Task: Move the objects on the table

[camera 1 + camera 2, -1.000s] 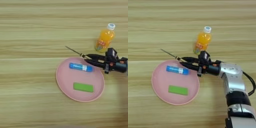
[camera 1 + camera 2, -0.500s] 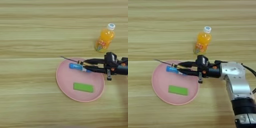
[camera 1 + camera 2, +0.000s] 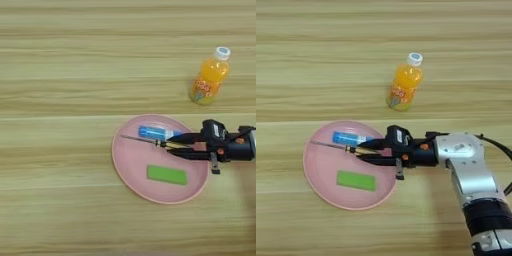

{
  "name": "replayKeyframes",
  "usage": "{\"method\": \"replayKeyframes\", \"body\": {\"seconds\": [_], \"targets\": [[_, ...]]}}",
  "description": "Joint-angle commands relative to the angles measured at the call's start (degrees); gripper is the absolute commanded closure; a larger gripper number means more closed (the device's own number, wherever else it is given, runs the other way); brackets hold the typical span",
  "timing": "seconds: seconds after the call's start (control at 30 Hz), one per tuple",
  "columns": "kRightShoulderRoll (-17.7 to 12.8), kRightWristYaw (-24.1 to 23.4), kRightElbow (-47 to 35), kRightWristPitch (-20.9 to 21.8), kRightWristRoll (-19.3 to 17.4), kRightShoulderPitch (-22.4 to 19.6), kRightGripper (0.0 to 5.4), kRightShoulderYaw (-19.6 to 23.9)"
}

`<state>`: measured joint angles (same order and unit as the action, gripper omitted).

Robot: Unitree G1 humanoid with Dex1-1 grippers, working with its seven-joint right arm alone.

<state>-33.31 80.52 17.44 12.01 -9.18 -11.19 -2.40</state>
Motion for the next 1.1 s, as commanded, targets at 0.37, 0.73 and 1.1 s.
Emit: {"method": "replayKeyframes", "body": {"seconds": [0.37, 0.73, 1.1], "targets": [[-3.0, -4.0, 3.0, 3.6, 3.0, -5.1, 4.51, -0.3], [-2.5, -4.5, 7.0, 4.7, 3.9, -6.0, 4.51, -1.4], [-2.7, -3.9, 7.8, 4.9, 3.8, -5.6, 4.51, -2.1]]}}
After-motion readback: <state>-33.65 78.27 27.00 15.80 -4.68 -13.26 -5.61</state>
